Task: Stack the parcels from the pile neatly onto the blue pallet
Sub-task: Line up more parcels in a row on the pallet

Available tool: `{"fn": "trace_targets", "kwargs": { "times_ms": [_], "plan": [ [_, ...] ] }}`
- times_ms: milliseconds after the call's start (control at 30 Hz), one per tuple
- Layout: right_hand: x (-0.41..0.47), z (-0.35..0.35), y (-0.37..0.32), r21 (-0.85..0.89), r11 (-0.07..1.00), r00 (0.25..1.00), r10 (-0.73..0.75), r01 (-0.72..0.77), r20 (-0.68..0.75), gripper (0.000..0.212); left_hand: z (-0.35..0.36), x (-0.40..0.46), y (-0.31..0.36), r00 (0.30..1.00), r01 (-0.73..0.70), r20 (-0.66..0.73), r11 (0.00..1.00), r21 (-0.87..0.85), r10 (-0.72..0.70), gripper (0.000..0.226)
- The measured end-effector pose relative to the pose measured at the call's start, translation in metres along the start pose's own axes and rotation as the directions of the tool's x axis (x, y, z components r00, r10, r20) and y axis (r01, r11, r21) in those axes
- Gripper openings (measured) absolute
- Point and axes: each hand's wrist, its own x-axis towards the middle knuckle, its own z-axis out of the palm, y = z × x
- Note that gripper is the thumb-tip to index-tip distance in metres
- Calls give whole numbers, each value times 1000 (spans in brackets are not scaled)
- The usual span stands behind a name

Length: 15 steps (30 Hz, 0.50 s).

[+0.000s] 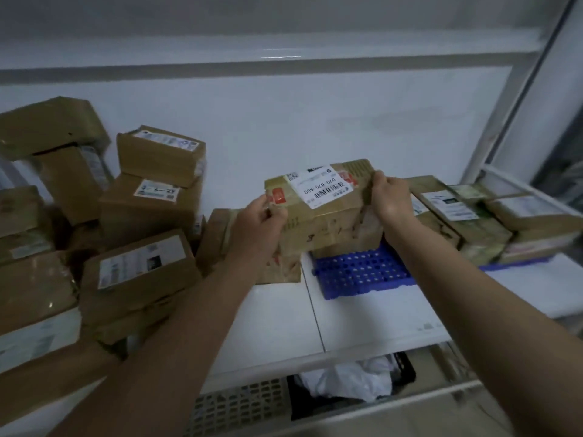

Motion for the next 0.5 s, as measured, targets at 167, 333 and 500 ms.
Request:
{"fn": "trace_targets", "kwargs": {
  "times_ms": [167,333,500],
  "plan": [
    [26,-30,59,-209,965,979,181,-158,96,24,69,-1,-17,962,218,163,976,21,-219,15],
    [46,-40,104,-393,913,953,209,-110,219,24,121,4,-42,929,330,153,941,69,-337,33],
    [61,-34,124,-554,831,945,137,54,297,25,150,5,-57,905,408,104,910,73,-414,39]
  ]
}}
